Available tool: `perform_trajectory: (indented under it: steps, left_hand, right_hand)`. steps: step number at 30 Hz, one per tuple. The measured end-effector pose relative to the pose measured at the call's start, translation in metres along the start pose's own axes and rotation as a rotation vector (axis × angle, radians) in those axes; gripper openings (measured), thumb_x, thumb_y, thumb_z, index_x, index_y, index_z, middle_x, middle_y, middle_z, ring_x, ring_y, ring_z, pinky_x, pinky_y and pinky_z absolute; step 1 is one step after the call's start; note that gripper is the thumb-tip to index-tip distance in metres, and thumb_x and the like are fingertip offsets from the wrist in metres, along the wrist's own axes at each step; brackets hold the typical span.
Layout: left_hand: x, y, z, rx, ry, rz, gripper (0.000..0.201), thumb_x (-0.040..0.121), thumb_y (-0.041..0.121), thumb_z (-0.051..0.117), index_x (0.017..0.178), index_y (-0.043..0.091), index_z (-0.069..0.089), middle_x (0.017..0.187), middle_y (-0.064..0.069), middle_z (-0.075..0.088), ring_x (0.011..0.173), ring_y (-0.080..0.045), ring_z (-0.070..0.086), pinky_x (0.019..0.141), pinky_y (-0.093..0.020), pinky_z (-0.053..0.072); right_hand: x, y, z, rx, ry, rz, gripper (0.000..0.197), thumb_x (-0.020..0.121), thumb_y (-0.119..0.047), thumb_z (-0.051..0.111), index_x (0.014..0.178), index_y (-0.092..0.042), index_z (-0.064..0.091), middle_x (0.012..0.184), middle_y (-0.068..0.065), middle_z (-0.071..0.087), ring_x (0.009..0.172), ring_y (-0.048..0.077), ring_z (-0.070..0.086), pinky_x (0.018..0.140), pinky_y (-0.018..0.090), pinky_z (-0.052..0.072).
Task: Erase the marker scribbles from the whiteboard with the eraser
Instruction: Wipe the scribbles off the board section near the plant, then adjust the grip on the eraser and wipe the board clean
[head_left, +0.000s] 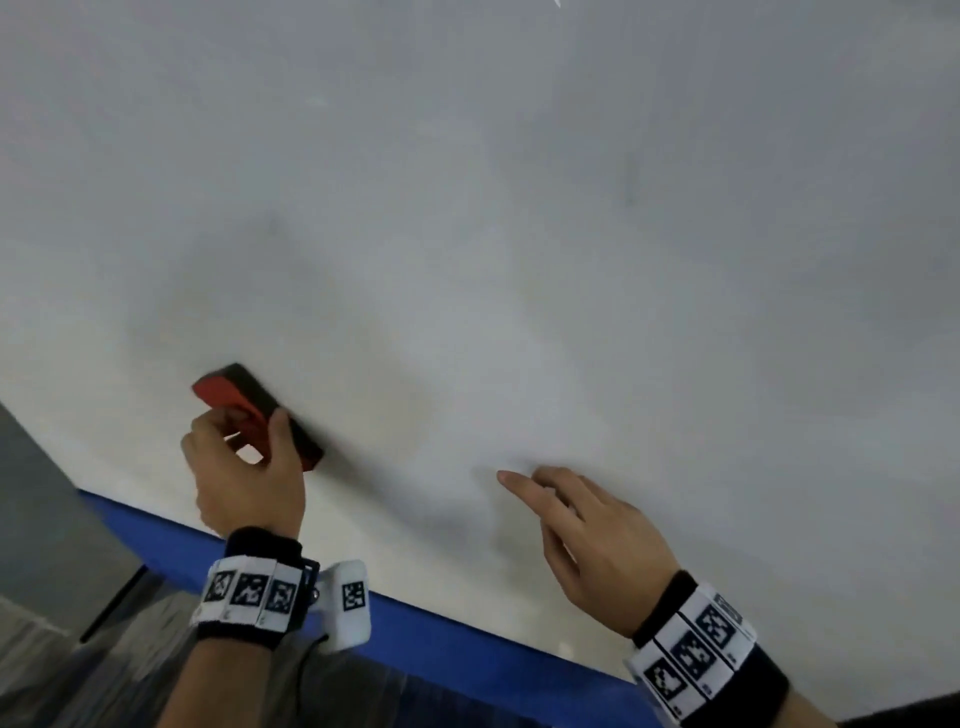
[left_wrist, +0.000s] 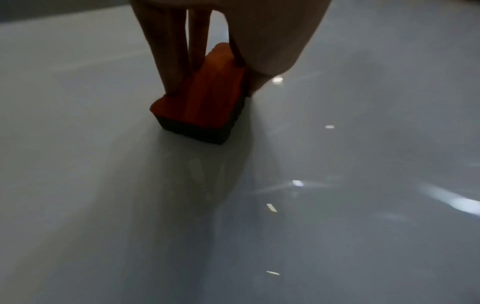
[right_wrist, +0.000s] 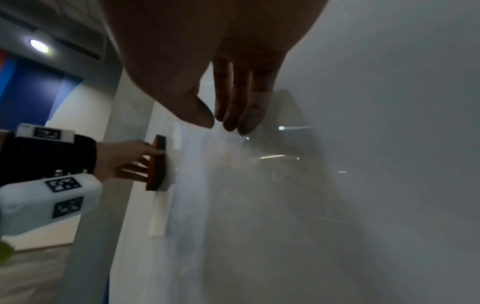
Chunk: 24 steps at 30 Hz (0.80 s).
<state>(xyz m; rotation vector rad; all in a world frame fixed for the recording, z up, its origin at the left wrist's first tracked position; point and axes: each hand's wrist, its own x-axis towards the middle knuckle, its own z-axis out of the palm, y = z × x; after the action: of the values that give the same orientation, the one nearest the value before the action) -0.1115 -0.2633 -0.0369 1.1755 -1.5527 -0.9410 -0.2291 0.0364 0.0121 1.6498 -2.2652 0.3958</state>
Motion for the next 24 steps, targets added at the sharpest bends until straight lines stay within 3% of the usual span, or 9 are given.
perform_trajectory:
  steps: [3,8,10,12,14,16,19,21,24]
  left_hand:
    - [-0.028,0.086,-0.011,0.013,-0.076,0.274,0.036,0.089,0.043,0.077,0.111,0.021,0.057,0.121,-0.002,0.055,0.075,-0.027,0.065,0.067,-0.037,0.049]
    - [-0.08,0.225,-0.014,-0.103,-0.261,0.76,0.032,0.083,0.053,0.08,0.1,0.032,0.062,0.108,0.01,0.057,0.076,-0.014,0.066,0.055,-0.033,0.056]
    - [-0.094,0.277,-0.013,-0.119,-0.311,0.84,0.031,0.084,0.054,0.079,0.096,0.033,0.059,0.102,0.011,0.054,0.077,-0.011,0.062,0.058,-0.03,0.054]
    - [-0.096,0.306,-0.014,-0.117,-0.369,0.824,0.03,0.086,0.054,0.077,0.094,0.033,0.057,0.099,0.012,0.05,0.076,-0.009,0.057,0.063,-0.026,0.052]
    - [-0.089,0.308,-0.014,-0.158,-0.442,0.828,0.019,0.093,0.045,0.074,0.099,0.031,0.062,0.102,0.011,0.053,0.079,-0.006,0.058,0.07,-0.023,0.053]
    - [-0.081,0.294,-0.018,-0.307,-0.587,0.818,0.01,0.103,0.027,0.066,0.112,0.028,0.069,0.11,0.01,0.06,0.093,-0.005,0.064,0.081,-0.026,0.059]
    - [-0.067,0.267,-0.031,-0.472,-0.839,0.686,0.031,0.109,0.007,0.051,0.13,0.019,0.07,0.124,0.007,0.069,0.115,-0.013,0.068,0.095,-0.033,0.061]
    - [-0.057,0.252,-0.04,-0.463,-0.861,0.678,0.035,0.109,0.001,0.048,0.133,0.017,0.069,0.127,0.008,0.071,0.12,-0.012,0.067,0.099,-0.028,0.058]
    - [-0.041,0.225,-0.048,-0.352,-0.73,0.762,0.034,0.104,-0.002,0.056,0.125,0.02,0.071,0.121,0.013,0.07,0.118,-0.011,0.066,0.097,-0.025,0.056]
  right_hand:
    - [0.026,-0.005,-0.038,0.043,0.156,0.039,0.076,0.081,-0.003,0.073,0.148,-0.025,0.044,0.124,-0.001,0.054,0.088,0.013,0.063,0.059,0.025,0.057]
    - [0.057,-0.012,-0.104,0.116,0.404,0.106,0.051,0.083,-0.02,0.077,0.126,-0.026,0.051,0.128,-0.003,0.048,0.091,0.01,0.06,0.065,0.022,0.057]
    - [0.059,-0.014,-0.122,0.123,0.443,0.19,0.054,0.078,-0.034,0.081,0.119,-0.026,0.047,0.13,-0.004,0.042,0.085,0.003,0.05,0.06,0.02,0.056]
    - [0.058,-0.014,-0.137,0.104,0.513,0.281,0.069,0.069,-0.039,0.09,0.12,-0.023,0.046,0.132,-0.001,0.04,0.088,0.005,0.049,0.061,0.025,0.058]
    - [0.061,-0.013,-0.152,0.069,0.602,0.324,0.082,0.066,-0.042,0.092,0.13,-0.02,0.047,0.135,0.004,0.039,0.102,0.013,0.05,0.072,0.028,0.058]
    - [0.071,-0.015,-0.162,-0.011,0.656,0.335,0.086,0.072,-0.047,0.089,0.142,-0.019,0.047,0.138,0.007,0.04,0.108,0.022,0.051,0.083,0.031,0.053]
    - [0.095,-0.019,-0.155,-0.186,0.719,0.3,0.073,0.083,-0.042,0.082,0.143,-0.019,0.049,0.135,0.013,0.049,0.102,0.031,0.053,0.089,0.041,0.049]
    - [0.105,-0.024,-0.139,-0.265,0.755,0.264,0.062,0.084,-0.029,0.081,0.139,-0.021,0.054,0.132,0.014,0.055,0.098,0.033,0.054,0.085,0.045,0.049]
    - [0.097,-0.024,-0.116,-0.363,0.669,0.142,0.052,0.074,-0.015,0.08,0.123,-0.021,0.068,0.127,0.013,0.06,0.095,0.035,0.055,0.083,0.046,0.045]
